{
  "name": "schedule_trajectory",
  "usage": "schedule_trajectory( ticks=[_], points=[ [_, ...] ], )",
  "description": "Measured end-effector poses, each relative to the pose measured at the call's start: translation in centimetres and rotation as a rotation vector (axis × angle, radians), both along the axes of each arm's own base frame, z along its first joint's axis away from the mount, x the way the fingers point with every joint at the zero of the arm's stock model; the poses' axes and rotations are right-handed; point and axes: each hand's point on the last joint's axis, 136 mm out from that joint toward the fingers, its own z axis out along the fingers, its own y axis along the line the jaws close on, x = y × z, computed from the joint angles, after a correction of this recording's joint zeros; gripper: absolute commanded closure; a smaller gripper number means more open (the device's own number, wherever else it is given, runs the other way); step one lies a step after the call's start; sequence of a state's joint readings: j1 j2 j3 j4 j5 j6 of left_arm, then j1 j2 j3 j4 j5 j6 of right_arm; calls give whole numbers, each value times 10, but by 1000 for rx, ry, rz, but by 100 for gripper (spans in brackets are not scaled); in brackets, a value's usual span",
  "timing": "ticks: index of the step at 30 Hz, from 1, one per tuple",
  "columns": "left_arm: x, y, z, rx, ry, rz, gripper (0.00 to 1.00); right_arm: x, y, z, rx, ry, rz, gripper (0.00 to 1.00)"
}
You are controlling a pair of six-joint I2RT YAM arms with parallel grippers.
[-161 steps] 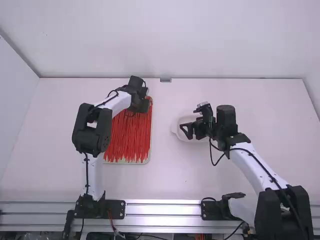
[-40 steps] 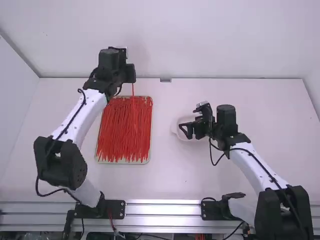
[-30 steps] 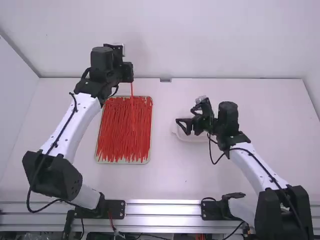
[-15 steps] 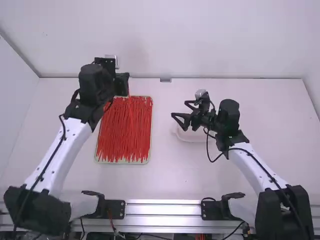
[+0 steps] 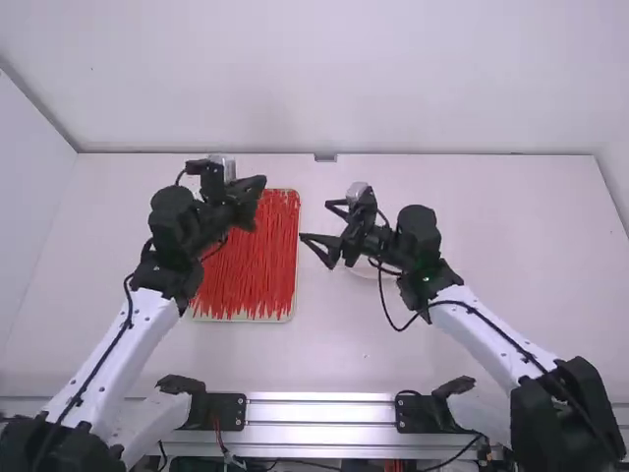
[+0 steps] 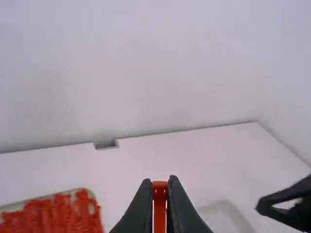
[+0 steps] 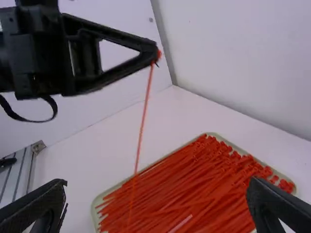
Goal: Fasten the cable tie
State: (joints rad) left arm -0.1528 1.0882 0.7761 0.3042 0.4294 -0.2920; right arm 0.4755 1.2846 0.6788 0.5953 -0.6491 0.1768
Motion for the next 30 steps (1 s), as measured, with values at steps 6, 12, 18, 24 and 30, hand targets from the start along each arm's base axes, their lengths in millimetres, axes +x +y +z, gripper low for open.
schedule_trajectory(
  ticks=[6,12,18,24,30],
  points=[
    [-14,-22,11,-81,-58,-121,98,-3,16,6,4,-35,-49,2],
    [-30,-51,17,-126,-76,-221,98,-1,26,9,3,-58,-144,0],
    [-36,-63,20,-143,-72,-248,98,3,28,9,-7,-67,-234,30],
    [-36,-63,22,-144,-81,-247,98,7,24,8,-20,-80,-277,85],
    [-35,-63,22,-145,-81,-244,96,9,23,8,-26,-85,-285,100]
  ],
)
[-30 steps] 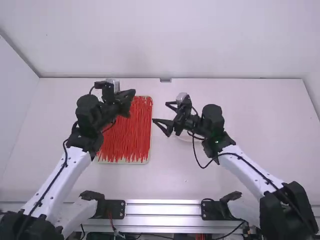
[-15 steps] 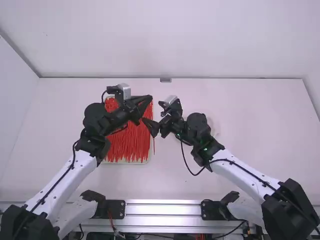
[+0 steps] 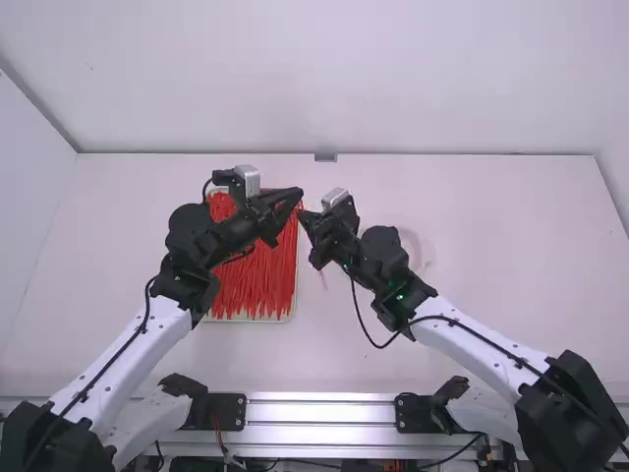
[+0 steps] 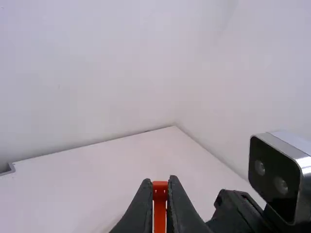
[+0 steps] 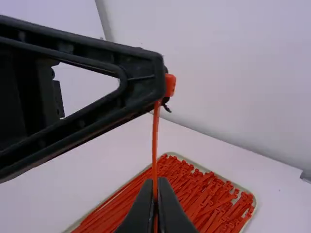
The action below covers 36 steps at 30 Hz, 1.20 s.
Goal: Fasten the cable tie
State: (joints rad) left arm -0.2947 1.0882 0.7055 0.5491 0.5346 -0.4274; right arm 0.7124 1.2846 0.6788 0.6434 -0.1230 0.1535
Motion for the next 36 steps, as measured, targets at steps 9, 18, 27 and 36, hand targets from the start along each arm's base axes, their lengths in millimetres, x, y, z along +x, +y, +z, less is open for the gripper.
schedule_trajectory(
  ticks=[9,18,27,36],
  points=[
    [1,1,1,13,-20,6,59,10,-11,-1,-3,1,-28,100],
    [15,36,14,20,-98,88,25,22,-37,14,41,-38,72,100],
    [13,44,34,69,-171,-62,17,17,-63,43,126,-110,219,100],
    [11,13,67,114,-266,-386,15,6,-73,67,171,-187,297,100]
  ],
)
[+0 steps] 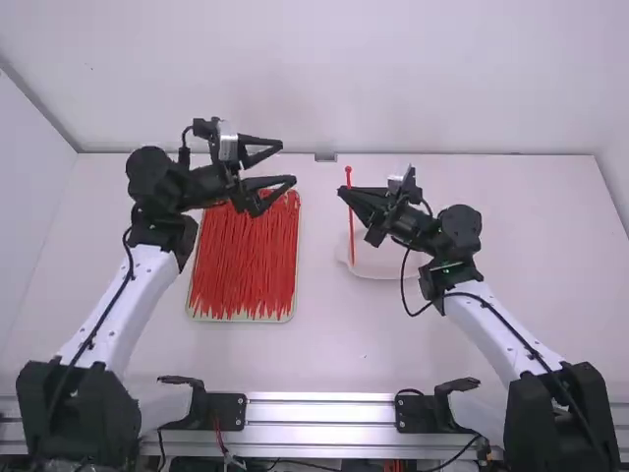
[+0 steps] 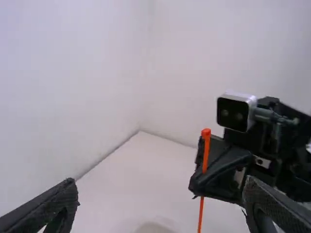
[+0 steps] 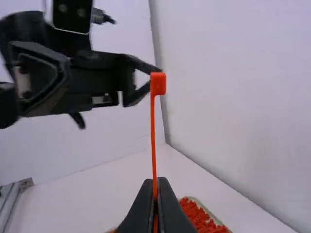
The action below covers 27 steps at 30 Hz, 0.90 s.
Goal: Fasten the cable tie
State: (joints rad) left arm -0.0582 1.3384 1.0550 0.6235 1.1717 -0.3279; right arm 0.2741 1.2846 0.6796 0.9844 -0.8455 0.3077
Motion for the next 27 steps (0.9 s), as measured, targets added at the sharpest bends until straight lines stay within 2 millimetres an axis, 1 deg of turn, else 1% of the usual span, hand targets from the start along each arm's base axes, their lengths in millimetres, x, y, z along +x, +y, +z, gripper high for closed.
schedule_trajectory(
  ticks=[1,3,5,6,9,10,11,16,17,18,19,20,21,25,27],
  points=[
    [1,-1,0,2,1,-11,15,-1,0,1,4,-5,3,100],
    [2,-11,1,19,-19,-96,18,-6,2,10,23,-31,19,100],
    [-1,-21,1,33,-61,-175,20,-8,1,15,38,-44,27,100],
    [-2,-23,2,35,-68,-186,20,-9,1,16,41,-44,30,100],
    [-16,-42,2,52,-121,-313,19,-12,1,22,63,-50,40,100],
    [-17,-44,2,54,-126,-325,19,-12,1,22,63,-51,40,100],
    [-24,-50,3,57,-134,-361,19,-14,2,25,70,-58,48,100],
    [-38,-63,8,62,-152,-426,20,-23,11,29,78,-82,79,100],
    [-41,-66,11,62,-160,-439,22,-25,12,29,78,-85,86,100],
    [-42,-68,13,61,-161,-445,27,-25,12,29,77,-88,87,100],
    [-43,-68,14,60,-160,-446,28,-25,12,29,76,-89,87,100],
    [-42,-69,17,55,-152,-442,36,-25,12,29,76,-90,87,100],
    [-42,-70,18,51,-146,-436,38,-25,12,30,76,-91,86,100],
    [-39,-71,21,40,-119,-420,45,-26,14,29,76,-92,90,100],
    [-39,-72,21,38,-114,-421,46,-27,15,30,75,-96,93,100]
  ],
)
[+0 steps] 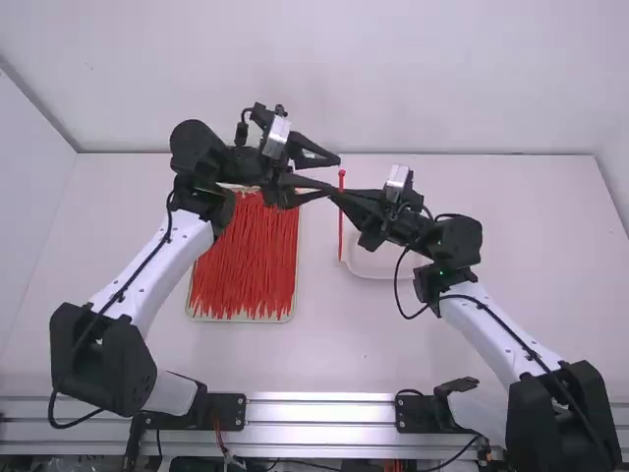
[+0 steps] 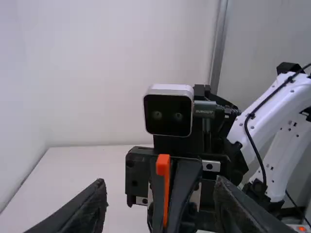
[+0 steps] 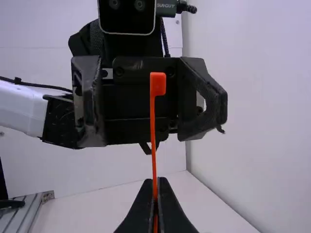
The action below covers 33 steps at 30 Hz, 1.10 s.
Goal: Fasten the cable tie
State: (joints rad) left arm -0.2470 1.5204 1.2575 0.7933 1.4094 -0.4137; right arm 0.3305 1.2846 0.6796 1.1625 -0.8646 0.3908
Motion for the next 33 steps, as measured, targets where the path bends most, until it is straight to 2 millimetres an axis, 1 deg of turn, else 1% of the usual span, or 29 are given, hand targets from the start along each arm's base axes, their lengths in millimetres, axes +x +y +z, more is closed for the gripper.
schedule_trajectory(
  ticks=[2,13,15,18,20,24,29,33],
  points=[
    [-3,-3,0,1,9,-11,50,-2,2,0,-1,-9,4,100],
    [-3,-6,0,1,23,-13,56,-3,1,6,11,-41,-7,100],
    [-3,-6,0,1,24,-14,58,-2,0,6,12,-42,-10,100],
    [-4,-7,0,1,23,-18,64,-2,0,6,12,-45,-12,100],
    [-5,-8,0,1,24,-19,67,-2,0,6,12,-44,-11,100],
    [-5,-8,0,1,24,-19,68,-2,0,6,14,-44,-14,100],
    [-5,-8,0,0,20,-19,75,-1,0,7,16,-41,-17,100],
    [-5,-8,0,0,21,-19,75,-1,0,7,15,-45,-18,100]
  ],
)
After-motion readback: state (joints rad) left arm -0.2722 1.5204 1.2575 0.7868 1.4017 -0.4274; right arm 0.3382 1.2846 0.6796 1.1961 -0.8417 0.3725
